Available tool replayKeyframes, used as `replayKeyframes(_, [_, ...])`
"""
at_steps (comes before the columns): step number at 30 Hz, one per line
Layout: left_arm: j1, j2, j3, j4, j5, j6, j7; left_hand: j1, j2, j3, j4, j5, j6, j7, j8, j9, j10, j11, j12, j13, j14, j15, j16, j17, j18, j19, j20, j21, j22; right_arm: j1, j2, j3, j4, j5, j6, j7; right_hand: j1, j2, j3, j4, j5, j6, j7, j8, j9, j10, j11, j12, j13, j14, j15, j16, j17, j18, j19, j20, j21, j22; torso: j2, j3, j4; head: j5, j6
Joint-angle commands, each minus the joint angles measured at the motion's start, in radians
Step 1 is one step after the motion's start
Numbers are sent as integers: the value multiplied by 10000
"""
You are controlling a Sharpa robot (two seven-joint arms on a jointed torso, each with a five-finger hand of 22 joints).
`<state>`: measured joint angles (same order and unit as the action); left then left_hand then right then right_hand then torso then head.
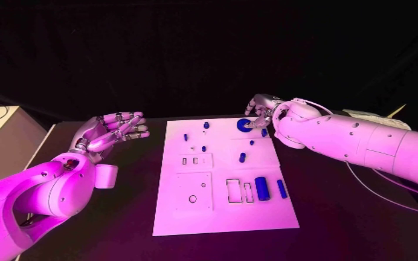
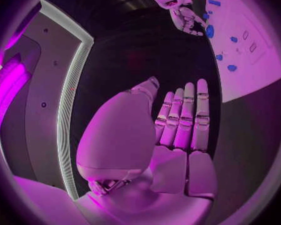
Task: Assemble the parts on the task board
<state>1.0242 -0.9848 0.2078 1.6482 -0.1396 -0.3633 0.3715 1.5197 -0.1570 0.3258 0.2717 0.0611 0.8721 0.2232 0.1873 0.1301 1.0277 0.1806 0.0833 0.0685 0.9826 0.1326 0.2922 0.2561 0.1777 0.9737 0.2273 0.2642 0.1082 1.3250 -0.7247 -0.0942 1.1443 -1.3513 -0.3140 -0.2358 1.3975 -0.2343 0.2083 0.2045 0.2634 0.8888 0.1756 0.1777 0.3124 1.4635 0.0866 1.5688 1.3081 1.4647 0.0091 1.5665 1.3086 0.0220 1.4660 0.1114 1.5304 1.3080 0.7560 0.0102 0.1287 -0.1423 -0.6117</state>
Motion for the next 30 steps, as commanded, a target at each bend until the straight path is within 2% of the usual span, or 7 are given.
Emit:
replayKeyframes(1, [0, 22, 9, 4, -14, 165, 76, -2, -88, 59, 22, -38, -46, 160, -38, -14, 37, 21, -63, -6, -78, 17, 38, 16, 48, -25, 56, 36, -10, -29, 96, 3, -95, -135, 183, -207, 14, 109, -25, 64, 72, -1, -10, 61, 16, 1073, 60, 20, 2627, 1061, 70, 42, 2620, -88, 831, 50, 55, 2113, -13, -12, 4, 10, -21])
replayKeyframes(12, [-1, 21, 9, -3, -18, 142, 74, 9, -93, 80, 9, -38, -44, 155, -42, -16, 50, 19, -82, -5, -100, 19, 35, 40, 48, -32, 59, 34, -18, -229, 310, -4, -389, -35, 418, -227, 24, 119, -25, 82, 98, 20, -15, 80, 20, 1073, 57, 20, 2627, 1061, 69, 42, 2621, -88, 830, 51, 55, 2113, -9, -2, -12, 57, -79])
replayKeyframes(22, [-2, 28, 9, -23, -25, 139, 71, 9, -93, 80, 9, -38, -44, 155, -42, -16, 50, 19, -82, -5, -100, 19, 35, 40, 48, -32, 59, 34, -18, -288, 366, -5, -507, -21, 536, -251, 2, 130, -36, 119, 105, 43, -18, 99, 23, 1073, 55, 20, 2627, 1060, 68, 41, 2615, -86, 827, 51, 52, 2108, -20, -1, -20, 65, -109])
replayKeyframes(30, [-3, 33, 9, -36, -26, 145, 68, 5, -95, 87, 10, -38, -44, 158, -45, -17, 52, 21, -94, -5, -118, 23, 30, 51, 47, -40, 61, 31, -23, -305, 390, -7, -573, 95, 504, -129, 99, 273, 159, 279, 480, 325, -97, 274, 46, 1073, -14, 20, 2627, 1058, 15, 39, 2609, -89, 829, 16, 63, 2128, -21, -6, -17, 62, -118])
